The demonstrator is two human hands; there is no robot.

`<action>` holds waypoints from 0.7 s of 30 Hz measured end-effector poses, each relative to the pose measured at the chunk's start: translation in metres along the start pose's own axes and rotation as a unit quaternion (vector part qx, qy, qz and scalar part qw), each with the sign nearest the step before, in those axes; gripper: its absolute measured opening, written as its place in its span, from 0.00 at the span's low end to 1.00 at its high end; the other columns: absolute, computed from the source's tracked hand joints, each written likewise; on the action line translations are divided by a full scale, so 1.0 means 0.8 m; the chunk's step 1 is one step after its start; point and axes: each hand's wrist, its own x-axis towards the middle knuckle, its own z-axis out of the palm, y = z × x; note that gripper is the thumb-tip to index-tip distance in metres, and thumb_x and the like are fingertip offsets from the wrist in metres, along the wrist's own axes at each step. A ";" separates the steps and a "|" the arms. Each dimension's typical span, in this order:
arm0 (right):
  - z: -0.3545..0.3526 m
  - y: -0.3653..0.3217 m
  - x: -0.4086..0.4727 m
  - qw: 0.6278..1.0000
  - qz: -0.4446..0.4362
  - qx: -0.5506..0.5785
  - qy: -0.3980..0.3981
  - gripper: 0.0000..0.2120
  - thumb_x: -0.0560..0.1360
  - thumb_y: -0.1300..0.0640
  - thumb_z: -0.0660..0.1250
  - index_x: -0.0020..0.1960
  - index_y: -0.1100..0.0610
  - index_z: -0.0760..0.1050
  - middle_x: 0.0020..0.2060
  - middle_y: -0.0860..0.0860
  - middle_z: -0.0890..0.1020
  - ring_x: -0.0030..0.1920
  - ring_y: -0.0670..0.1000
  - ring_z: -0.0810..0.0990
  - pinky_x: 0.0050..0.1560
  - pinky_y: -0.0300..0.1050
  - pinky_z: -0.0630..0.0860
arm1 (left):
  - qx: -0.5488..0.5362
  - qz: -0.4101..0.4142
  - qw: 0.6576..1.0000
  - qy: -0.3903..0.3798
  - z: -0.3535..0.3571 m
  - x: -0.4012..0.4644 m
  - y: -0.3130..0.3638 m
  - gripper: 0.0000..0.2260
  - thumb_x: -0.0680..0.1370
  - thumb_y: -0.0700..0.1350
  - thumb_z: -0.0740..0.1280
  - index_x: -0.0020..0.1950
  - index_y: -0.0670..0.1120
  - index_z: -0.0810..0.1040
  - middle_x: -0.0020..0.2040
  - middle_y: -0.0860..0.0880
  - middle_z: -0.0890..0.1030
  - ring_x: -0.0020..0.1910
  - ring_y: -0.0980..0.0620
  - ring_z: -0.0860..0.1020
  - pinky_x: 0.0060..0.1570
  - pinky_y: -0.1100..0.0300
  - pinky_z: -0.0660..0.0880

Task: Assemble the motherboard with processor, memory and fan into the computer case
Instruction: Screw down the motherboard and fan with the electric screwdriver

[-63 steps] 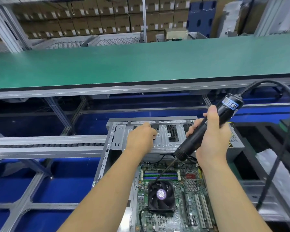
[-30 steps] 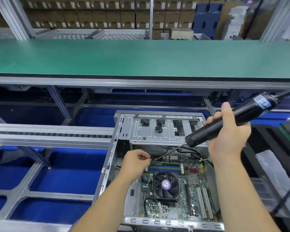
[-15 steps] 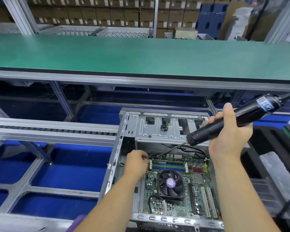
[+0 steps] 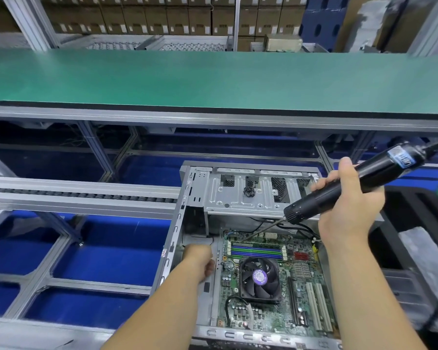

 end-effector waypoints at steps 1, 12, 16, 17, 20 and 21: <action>0.000 0.001 0.001 1.000 0.000 0.000 0.000 0.11 0.76 0.56 0.73 0.50 0.54 0.71 0.34 0.52 0.76 0.31 0.52 0.75 0.38 0.51 0.76 | -0.043 -0.029 0.999 -0.008 0.000 0.001 -0.001 0.08 0.78 0.35 0.55 0.43 0.40 0.72 0.26 0.45 0.72 0.23 0.51 0.68 0.26 0.66 0.65; 0.000 0.013 0.008 1.000 0.001 -0.014 -0.005 0.10 0.77 0.56 0.72 0.49 0.53 0.70 0.31 0.50 0.76 0.29 0.51 0.75 0.36 0.49 0.75 | 0.287 0.145 0.946 0.048 0.017 0.008 0.000 0.15 0.81 0.35 0.59 0.67 0.42 0.75 0.59 0.46 0.80 0.57 0.47 0.79 0.50 0.60 0.75; 0.001 0.015 0.008 1.000 0.007 -0.015 -0.008 0.11 0.75 0.55 0.73 0.50 0.53 0.70 0.32 0.50 0.76 0.30 0.51 0.75 0.38 0.49 0.76 | 0.148 0.142 0.977 0.055 0.018 0.007 0.007 0.17 0.81 0.43 0.61 0.69 0.37 0.73 0.53 0.41 0.81 0.46 0.45 0.79 0.39 0.60 0.71; 0.000 0.015 0.008 1.000 0.009 -0.013 -0.009 0.12 0.74 0.54 0.73 0.50 0.52 0.70 0.32 0.50 0.76 0.30 0.51 0.76 0.38 0.50 0.76 | 0.160 0.140 0.976 0.056 0.018 0.007 0.009 0.20 0.81 0.46 0.62 0.71 0.37 0.71 0.55 0.41 0.81 0.46 0.46 0.78 0.40 0.61 0.70; -0.003 0.014 0.010 1.000 0.017 -0.011 -0.008 0.13 0.73 0.52 0.75 0.50 0.51 0.71 0.33 0.50 0.77 0.30 0.51 0.75 0.40 0.51 0.76 | 0.177 0.119 0.977 0.022 0.019 0.012 0.010 0.31 0.79 0.54 0.68 0.76 0.39 0.64 0.68 0.41 0.74 0.64 0.42 0.75 0.56 0.57 0.72; -0.004 0.014 0.011 1.000 0.019 -0.010 -0.007 0.13 0.72 0.52 0.75 0.50 0.51 0.72 0.33 0.50 0.77 0.30 0.51 0.75 0.40 0.51 0.76 | 0.169 0.104 0.980 0.001 0.020 0.010 0.014 0.33 0.77 0.55 0.69 0.76 0.40 0.63 0.71 0.41 0.72 0.68 0.41 0.72 0.62 0.54 0.71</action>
